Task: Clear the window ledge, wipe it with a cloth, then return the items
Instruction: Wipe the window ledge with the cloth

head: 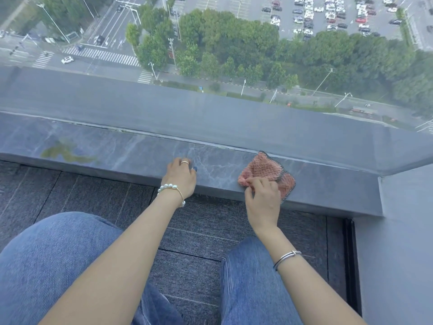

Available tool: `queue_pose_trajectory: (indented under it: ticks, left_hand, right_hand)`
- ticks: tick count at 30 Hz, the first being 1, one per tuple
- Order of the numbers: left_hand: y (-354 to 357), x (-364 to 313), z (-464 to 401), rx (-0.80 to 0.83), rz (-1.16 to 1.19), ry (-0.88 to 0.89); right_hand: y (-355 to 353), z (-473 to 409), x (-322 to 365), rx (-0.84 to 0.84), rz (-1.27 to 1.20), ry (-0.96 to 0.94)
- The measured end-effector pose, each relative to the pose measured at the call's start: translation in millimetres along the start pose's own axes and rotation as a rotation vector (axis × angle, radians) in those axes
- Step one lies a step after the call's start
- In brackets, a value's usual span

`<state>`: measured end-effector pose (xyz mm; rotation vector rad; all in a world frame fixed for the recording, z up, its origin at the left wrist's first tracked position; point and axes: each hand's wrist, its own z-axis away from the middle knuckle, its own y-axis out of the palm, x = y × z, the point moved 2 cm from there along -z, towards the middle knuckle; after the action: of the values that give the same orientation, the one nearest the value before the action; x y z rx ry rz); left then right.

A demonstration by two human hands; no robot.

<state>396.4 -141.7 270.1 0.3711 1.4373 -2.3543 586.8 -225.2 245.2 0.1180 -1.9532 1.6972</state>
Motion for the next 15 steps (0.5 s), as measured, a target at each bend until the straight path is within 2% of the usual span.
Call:
queue_pose_trajectory:
  ticks: [10, 13, 15]
  left_hand:
    - [-6, 6, -7, -0.054, 0.093, -0.007]
    - [-7, 1, -7, -0.063, 0.122, -0.015]
    - [-7, 0, -7, -0.058, 0.121, -0.006]
  right_hand:
    - [29, -7, 82, 0.073, -0.14, -0.022]
    - [34, -10, 97, 0.114, -0.145, -0.106]
    - [35, -9, 98, 0.115, -0.106, -0.229]
